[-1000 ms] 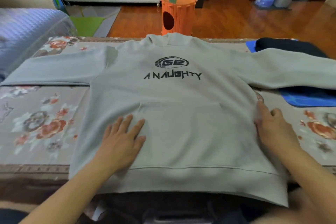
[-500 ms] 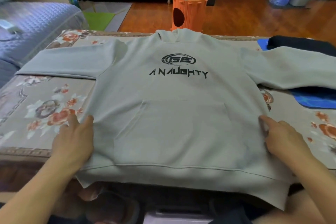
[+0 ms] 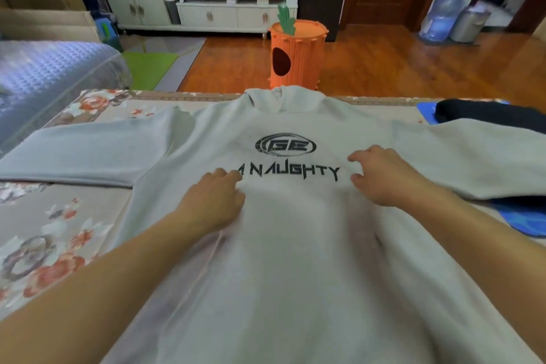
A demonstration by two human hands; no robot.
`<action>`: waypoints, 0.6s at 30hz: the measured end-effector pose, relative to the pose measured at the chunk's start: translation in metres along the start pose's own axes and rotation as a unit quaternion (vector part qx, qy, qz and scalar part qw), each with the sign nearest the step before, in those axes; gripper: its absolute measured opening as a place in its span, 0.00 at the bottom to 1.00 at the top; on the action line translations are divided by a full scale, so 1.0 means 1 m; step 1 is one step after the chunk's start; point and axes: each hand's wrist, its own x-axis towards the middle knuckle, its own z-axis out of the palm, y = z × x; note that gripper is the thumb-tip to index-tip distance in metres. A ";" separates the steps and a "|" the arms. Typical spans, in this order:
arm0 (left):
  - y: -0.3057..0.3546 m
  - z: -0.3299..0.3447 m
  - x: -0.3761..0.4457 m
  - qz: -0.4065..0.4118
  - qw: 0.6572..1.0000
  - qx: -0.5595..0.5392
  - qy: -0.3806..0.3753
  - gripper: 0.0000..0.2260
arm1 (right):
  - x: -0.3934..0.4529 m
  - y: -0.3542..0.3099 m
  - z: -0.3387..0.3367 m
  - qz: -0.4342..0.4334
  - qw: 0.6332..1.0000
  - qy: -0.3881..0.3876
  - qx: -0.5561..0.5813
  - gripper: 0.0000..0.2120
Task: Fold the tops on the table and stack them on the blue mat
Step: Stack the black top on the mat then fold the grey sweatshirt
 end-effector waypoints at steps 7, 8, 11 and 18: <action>-0.037 -0.031 0.214 -0.009 0.994 0.044 0.098 0.21 | 0.193 -0.040 -0.040 -0.043 0.994 0.076 -0.072 0.17; -0.043 -0.031 0.239 -0.025 0.995 0.033 0.095 0.21 | 0.218 -0.051 -0.043 -0.047 0.993 0.081 -0.068 0.16; -0.063 -0.007 0.273 -0.036 0.996 0.025 0.078 0.23 | 0.279 -0.079 -0.038 -0.040 0.996 0.069 -0.034 0.17; -0.073 0.005 0.267 -0.028 0.993 -0.006 0.119 0.22 | 0.341 -0.113 -0.016 -0.046 0.999 0.012 -0.011 0.20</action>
